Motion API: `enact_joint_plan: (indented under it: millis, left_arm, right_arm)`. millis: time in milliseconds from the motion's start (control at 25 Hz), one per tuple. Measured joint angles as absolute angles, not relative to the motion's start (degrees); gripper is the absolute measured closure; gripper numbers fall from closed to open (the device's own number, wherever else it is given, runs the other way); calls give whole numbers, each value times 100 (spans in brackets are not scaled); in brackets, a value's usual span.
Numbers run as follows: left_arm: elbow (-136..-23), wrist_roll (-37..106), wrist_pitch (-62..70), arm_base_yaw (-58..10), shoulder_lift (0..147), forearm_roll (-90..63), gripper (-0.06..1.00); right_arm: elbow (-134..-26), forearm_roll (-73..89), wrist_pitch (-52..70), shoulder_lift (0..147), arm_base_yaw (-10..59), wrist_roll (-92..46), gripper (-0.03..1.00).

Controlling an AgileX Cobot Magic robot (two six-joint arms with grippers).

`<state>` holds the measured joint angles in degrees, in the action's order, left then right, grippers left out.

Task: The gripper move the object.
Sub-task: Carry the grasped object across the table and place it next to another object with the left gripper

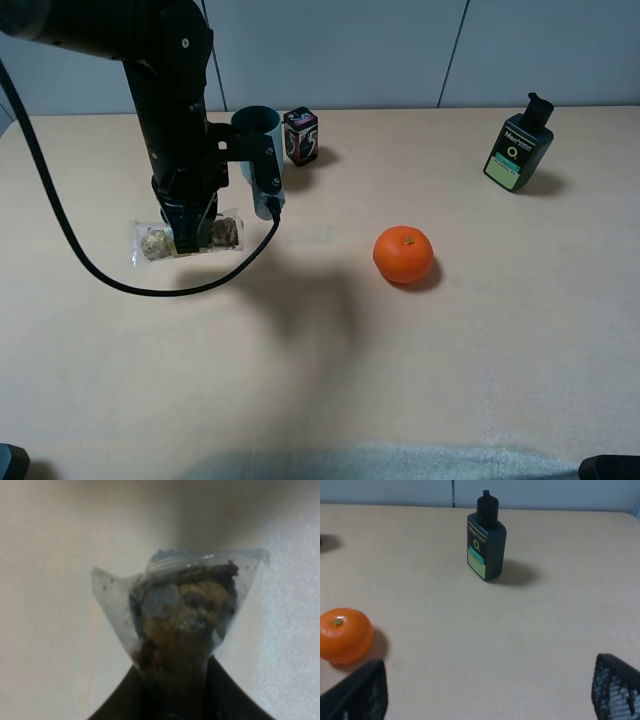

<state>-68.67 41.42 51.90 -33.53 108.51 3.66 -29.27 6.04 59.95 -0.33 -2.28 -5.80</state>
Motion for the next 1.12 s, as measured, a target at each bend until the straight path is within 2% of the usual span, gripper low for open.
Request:
enact_joint_plan:
  millis: [640, 840, 1120]
  left_arm:
    - [-6894, 3154, 5639, -3339, 10238, 377, 74]
    - [-6894, 2010, 5589, -3339, 10238, 377, 74]
    - [-6894, -462, 5148, -3339, 10238, 377, 74]
  right_arm:
    - [-2927, 604, 5995, -33, -228, -580, 35]
    - [-2927, 604, 5995, -33, -228, -580, 35]
    - [-2927, 604, 5995, -33, -228, -580, 35]
